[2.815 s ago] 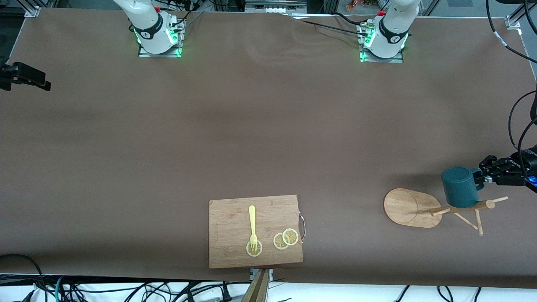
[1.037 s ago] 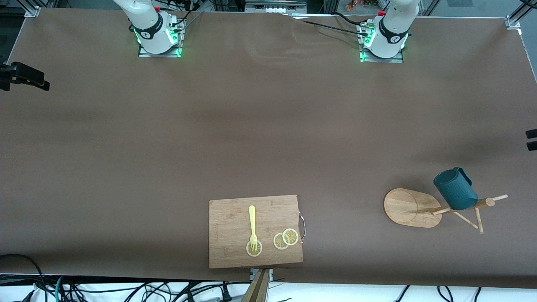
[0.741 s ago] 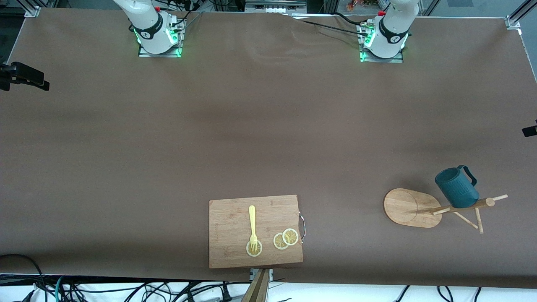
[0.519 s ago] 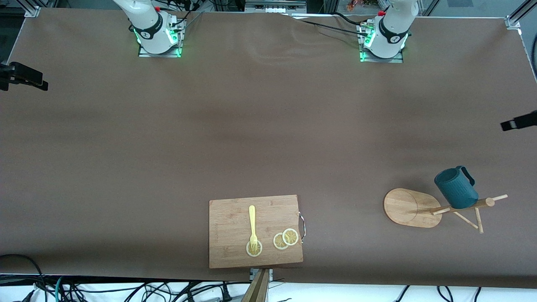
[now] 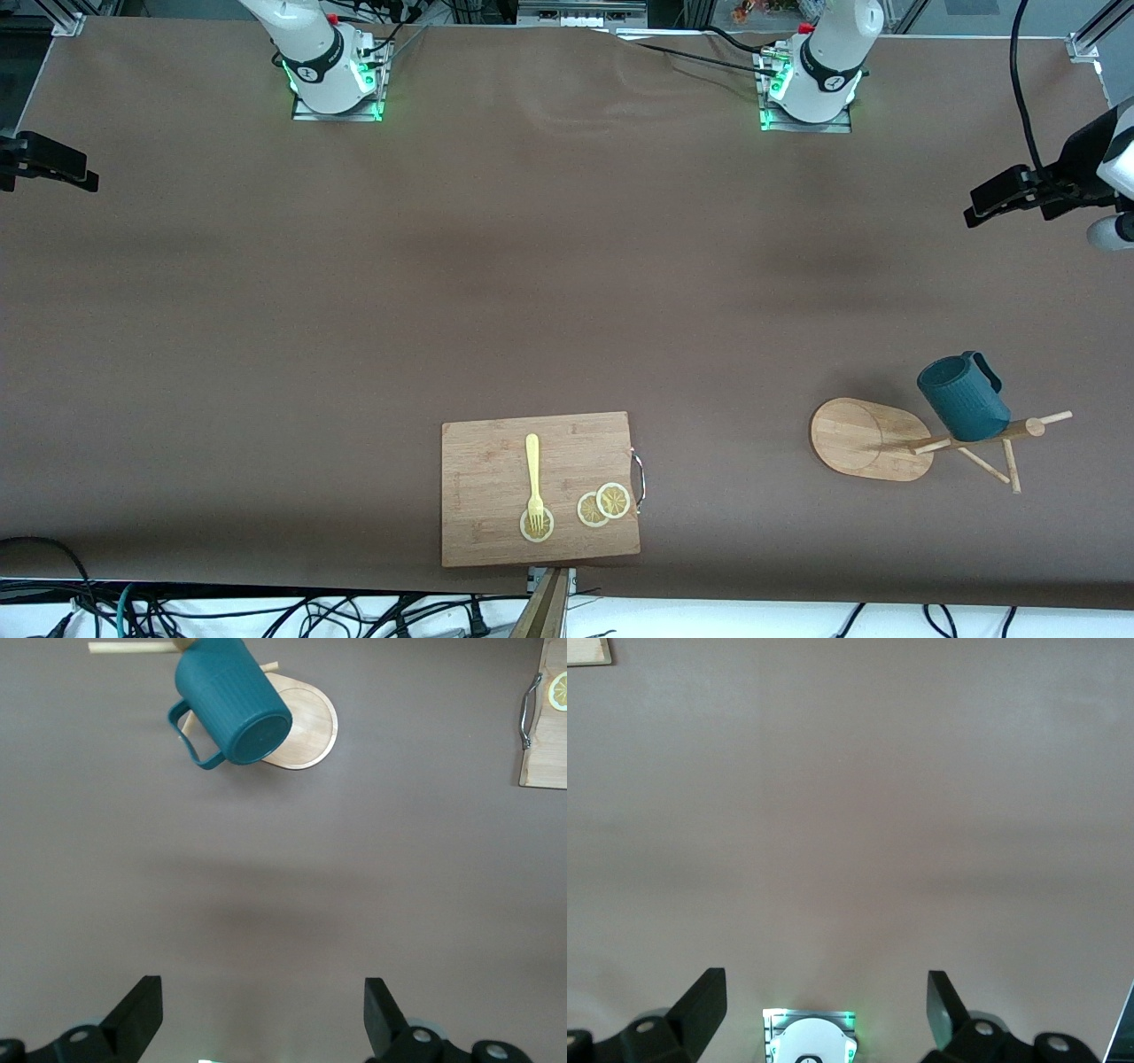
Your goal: Pass cup and hang on rack
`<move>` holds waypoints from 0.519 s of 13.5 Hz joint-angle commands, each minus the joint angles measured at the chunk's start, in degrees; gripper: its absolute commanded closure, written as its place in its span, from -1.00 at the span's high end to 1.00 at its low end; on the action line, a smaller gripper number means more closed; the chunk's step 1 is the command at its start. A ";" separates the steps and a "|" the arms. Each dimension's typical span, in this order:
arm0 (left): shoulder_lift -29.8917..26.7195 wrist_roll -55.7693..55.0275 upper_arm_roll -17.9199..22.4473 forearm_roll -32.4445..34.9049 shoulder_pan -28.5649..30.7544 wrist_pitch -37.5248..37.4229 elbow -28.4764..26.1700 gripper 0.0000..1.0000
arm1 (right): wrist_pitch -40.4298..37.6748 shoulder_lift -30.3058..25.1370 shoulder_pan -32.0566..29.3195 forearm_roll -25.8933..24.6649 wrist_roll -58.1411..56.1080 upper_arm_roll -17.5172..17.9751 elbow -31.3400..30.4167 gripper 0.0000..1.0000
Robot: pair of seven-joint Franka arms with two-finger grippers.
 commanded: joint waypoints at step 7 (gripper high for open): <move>-6.08 0.78 3.04 0.57 -5.00 6.77 -9.24 1.00 | 0.38 -0.48 -0.36 0.80 -0.92 -0.09 -0.39 1.00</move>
